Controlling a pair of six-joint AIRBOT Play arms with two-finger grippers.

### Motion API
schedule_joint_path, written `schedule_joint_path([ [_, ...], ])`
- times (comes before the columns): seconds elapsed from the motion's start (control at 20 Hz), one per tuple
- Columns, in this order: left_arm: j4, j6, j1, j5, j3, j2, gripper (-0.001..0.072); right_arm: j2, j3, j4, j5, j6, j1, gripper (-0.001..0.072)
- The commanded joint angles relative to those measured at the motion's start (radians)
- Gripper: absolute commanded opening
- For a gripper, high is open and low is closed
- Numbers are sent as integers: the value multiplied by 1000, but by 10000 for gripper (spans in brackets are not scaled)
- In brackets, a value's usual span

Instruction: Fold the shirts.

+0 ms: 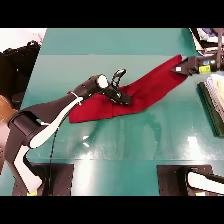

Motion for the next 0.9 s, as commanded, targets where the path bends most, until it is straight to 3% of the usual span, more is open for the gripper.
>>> schedule_joint_path([
  [0.0, -7, -1, -13, 24, 18, -30, 31, 5, 99, 5, -16, 41, 112, 17],
  [0.2, -8, -1, 13, 8, 70, -21, 30, -11, 144, 5, -35, 41, 189, 17],
  [0.35, 35, -1, 74, -89, 137, 27, 30, -54, 197, 6, -39, 40, 251, 17],
  [0.6, 193, 0, 290, -264, 180, 193, 31, -193, 342, 83, -71, 39, 436, 18],
  [0.85, 261, 8, 538, -316, 184, 396, 31, -426, 475, 119, -248, 28, 724, 20],
])
